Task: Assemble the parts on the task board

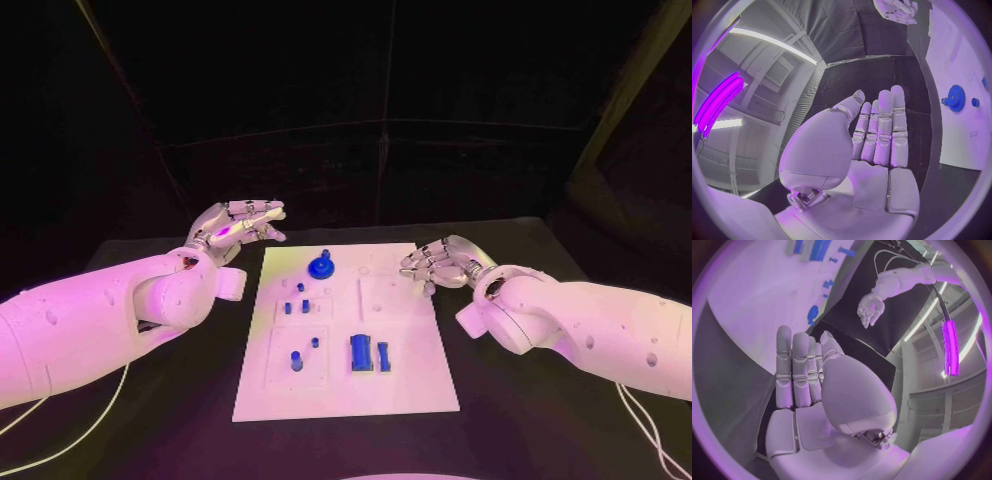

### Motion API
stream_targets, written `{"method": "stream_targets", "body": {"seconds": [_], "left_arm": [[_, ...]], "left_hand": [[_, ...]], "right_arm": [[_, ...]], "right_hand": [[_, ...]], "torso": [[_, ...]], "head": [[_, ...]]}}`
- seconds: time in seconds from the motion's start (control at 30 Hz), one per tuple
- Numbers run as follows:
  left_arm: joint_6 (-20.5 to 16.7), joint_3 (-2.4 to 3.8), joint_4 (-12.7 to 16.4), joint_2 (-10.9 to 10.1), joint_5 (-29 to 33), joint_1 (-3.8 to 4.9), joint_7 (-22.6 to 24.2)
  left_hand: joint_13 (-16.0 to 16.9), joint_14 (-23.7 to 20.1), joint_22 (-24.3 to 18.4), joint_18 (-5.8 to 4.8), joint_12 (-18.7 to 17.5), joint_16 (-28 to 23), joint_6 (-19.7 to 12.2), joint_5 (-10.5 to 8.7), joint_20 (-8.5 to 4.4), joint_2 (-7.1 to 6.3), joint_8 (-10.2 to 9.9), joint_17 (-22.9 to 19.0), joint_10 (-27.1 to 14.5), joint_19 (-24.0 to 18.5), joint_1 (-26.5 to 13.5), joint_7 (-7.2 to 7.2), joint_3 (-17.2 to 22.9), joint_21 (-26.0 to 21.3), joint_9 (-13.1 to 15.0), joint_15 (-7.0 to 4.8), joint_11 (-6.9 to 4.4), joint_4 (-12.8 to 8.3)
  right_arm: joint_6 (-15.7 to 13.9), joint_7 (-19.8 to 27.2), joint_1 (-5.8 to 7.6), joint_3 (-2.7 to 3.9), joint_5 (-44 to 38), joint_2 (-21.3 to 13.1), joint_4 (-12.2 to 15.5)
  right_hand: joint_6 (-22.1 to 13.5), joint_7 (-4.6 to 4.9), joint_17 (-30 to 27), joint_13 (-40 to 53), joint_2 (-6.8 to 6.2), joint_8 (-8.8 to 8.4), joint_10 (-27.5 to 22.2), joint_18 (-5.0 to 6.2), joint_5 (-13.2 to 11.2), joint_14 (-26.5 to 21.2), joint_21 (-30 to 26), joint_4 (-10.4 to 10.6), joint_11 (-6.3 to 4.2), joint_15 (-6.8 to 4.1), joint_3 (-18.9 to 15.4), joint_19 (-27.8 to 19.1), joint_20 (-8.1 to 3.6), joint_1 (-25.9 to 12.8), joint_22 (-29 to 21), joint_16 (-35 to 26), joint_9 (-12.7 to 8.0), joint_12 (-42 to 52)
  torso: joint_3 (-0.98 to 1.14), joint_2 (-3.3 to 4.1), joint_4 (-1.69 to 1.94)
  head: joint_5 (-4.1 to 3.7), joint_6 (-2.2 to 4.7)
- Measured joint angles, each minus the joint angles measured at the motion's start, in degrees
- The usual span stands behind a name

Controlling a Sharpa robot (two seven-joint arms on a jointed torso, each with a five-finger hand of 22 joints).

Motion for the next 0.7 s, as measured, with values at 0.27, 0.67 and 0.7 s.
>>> {"method": "stream_targets", "body": {"seconds": [0.27, 0.67, 0.7], "left_arm": [[2.1, -0.11, -7.4, 4.3, 2.1, -0.20, 0.0], [2.1, -0.11, -13.3, 8.5, 4.4, -0.83, 0.7], [2.0, -0.11, -13.6, 8.8, 4.5, -0.92, 0.8]], "left_hand": [[-0.8, -1.7, -11.5, 0.01, -9.2, -23.0, -2.5, 0.11, 3.53, -0.84, -1.5, -8.9, 1.6, -7.6, -0.9, 0.45, -0.6, -14.0, -0.6, 3.85, 1.80, 2.1], [-0.8, -6.5, -19.0, 0.02, -15.1, -35.1, -3.9, 0.11, 8.12, -0.51, -3.2, -14.1, -0.7, -17.9, -1.0, 0.22, -3.5, -21.7, -0.6, 6.95, 4.12, 2.6], [-0.8, -6.5, -19.2, 0.02, -15.1, -35.3, -3.9, 0.11, 8.12, -0.42, -3.2, -14.1, -0.5, -17.9, -0.9, 0.22, -3.7, -21.7, -0.6, 6.95, 4.30, 2.5]], "right_arm": [[5.6, 11.8, 1.69, 0.89, 21.2, 7.5, -14.9], [13.2, 18.9, 2.00, 1.81, 29.8, 14.7, -25.8], [13.6, 19.2, 2.02, 1.84, 29.9, 15.1, -26.2]], "right_hand": [[0.2, 2.07, -16.5, -25.9, -0.90, -3.30, 0.8, -0.01, 0.2, -11.6, -19.2, -0.7, 3.31, 5.28, 3.5, -9.7, 4.71, 3.7, -11.8, -26.5, -4.4, -20.3], [0.2, 2.07, -30.5, -43.7, -2.86, -3.30, 4.0, -0.01, -0.2, -4.4, -33.2, -2.2, 4.46, 6.09, 8.0, -1.5, 6.19, 0.8, -22.5, -41.4, -12.9, -25.7], [0.3, 2.26, -31.0, -43.9, -2.94, -3.30, 4.0, -0.02, -0.2, -3.9, -33.6, -2.4, 4.46, 6.10, 8.1, -1.1, 6.17, 0.4, -22.9, -41.8, -13.2, -25.7]], "torso": [[-0.34, -1.33, -0.10], [-0.07, -2.37, 0.70], [-0.03, -2.42, 0.72]], "head": [[0.67, 3.21], [1.01, 4.75], [1.01, 4.70]]}}
